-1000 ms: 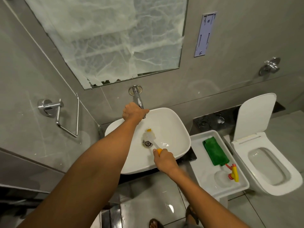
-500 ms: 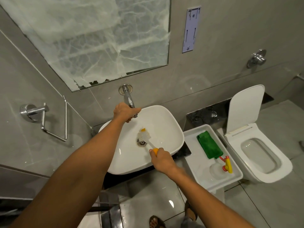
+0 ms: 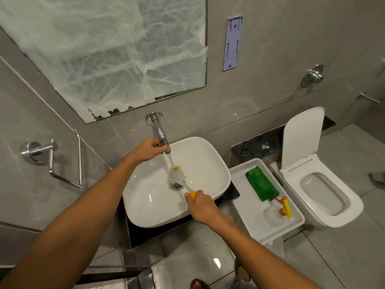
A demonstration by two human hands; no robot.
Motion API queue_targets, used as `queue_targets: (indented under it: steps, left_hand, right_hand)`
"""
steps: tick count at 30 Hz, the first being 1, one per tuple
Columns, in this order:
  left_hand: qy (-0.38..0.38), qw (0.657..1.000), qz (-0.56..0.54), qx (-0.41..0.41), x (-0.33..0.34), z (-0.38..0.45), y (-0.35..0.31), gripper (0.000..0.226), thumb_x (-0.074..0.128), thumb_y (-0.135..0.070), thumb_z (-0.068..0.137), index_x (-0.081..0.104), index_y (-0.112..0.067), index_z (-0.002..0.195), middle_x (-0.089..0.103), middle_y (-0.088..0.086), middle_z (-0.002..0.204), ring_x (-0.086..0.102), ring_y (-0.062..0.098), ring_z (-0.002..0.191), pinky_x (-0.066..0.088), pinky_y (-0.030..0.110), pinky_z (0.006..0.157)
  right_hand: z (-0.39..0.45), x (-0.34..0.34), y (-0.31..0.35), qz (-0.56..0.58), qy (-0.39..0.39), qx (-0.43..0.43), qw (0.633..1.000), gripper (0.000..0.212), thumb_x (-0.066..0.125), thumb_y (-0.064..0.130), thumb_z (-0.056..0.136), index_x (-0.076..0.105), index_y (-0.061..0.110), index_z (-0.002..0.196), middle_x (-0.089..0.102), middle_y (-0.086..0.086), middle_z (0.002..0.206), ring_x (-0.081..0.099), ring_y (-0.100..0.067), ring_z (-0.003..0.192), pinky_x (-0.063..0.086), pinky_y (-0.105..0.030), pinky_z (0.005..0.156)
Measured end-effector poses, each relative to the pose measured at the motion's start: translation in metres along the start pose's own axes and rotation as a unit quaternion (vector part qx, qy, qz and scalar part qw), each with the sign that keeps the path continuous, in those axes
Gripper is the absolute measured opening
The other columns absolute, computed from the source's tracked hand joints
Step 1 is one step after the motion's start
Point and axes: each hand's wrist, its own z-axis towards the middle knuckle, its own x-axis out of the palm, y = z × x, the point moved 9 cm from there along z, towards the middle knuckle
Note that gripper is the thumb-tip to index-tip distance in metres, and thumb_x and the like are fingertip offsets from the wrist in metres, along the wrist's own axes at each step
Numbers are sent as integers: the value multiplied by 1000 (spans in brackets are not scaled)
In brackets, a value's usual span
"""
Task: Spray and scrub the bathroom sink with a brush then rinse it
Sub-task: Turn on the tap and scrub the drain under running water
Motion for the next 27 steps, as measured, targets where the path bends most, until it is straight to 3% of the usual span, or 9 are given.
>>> queue_targets:
  steps: [3,11,21,27]
  left_hand:
    - [-6,1000,4,-1,-1,-1,5,38,76,-46,100,85,-10,108,79,22,115,72,39,110,55,58,107]
    - [-13,997,-68,-27,4,-2,17,29,81,-50,94,89,-24,104,83,3,121,68,26,131,44,54,125]
    - [7,989,-148,-20,4,-3,14,30,87,-36,93,88,-16,115,84,2,121,71,17,127,48,34,116]
    - [37,980,-194,-19,-1,-5,17,36,91,-22,88,83,-16,123,84,2,120,74,18,125,45,36,122]
  right_hand:
    - [-2,2,2,3,-2,-3,1000,57,39,49,109,54,-1,131,64,-23,133,65,-37,120,53,-42,99]
    - [-4,-5,1,24,-18,-6,1000,58,41,49,109,53,-3,131,63,-25,134,63,-40,122,51,-42,102]
    - [-7,-11,0,28,-32,-22,999,58,42,49,109,54,-4,128,64,-26,131,63,-41,121,51,-42,101]
    - [-6,-10,0,24,-28,-28,999,58,41,50,109,56,-2,126,65,-24,129,64,-40,118,50,-40,97]
